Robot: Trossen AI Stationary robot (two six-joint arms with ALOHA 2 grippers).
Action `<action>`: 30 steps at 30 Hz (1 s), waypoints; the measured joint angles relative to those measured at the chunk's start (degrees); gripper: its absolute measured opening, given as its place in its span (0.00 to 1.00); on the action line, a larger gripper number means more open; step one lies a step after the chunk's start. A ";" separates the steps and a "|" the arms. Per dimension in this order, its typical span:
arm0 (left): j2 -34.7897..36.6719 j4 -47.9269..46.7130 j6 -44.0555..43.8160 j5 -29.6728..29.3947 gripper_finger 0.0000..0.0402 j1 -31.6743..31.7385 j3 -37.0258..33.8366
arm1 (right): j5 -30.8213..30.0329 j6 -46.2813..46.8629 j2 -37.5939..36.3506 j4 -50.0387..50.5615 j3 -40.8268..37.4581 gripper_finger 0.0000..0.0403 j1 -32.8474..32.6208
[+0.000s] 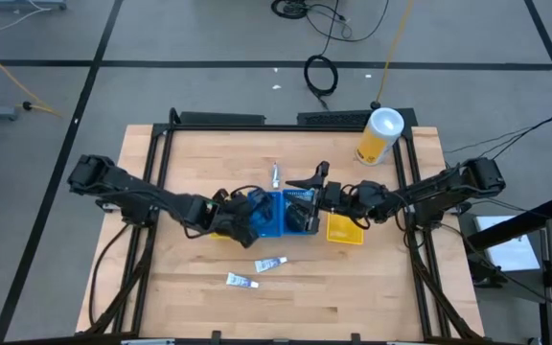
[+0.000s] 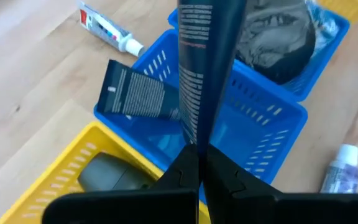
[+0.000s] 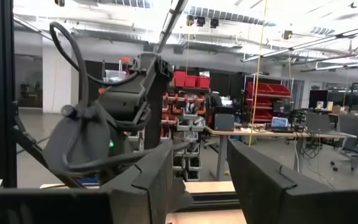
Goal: Pick & Place Travel size toiletries
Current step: Put the shave cream into the left blue bin, then put the toothpaste into the right yellow bin
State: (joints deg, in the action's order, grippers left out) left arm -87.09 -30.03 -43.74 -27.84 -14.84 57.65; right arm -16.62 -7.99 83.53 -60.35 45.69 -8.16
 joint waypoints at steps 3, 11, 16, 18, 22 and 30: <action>0.04 0.35 -0.83 0.68 0.00 0.68 0.00 | 0.00 0.00 -0.02 0.40 0.00 0.36 0.00; 0.04 0.25 -1.67 1.20 0.00 1.06 0.00 | 0.00 0.00 0.00 0.71 0.00 0.35 0.02; 0.04 0.25 -1.61 1.06 0.05 1.06 0.00 | 0.00 0.00 0.00 2.42 0.00 0.35 0.02; 0.04 0.25 -1.30 1.03 0.09 1.06 0.00 | 0.00 0.00 0.00 3.00 0.00 0.35 0.08; 0.04 0.28 -0.22 0.81 0.18 1.06 0.00 | -0.02 0.00 0.00 3.24 0.00 0.35 0.09; 0.07 0.30 3.62 3.66 0.29 0.73 0.00 | 0.00 0.07 0.02 4.15 0.00 0.35 0.09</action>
State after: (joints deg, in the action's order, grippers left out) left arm -87.02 -29.74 -40.11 -24.18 -14.11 57.65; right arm -16.62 -7.92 83.54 -56.20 45.69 -8.08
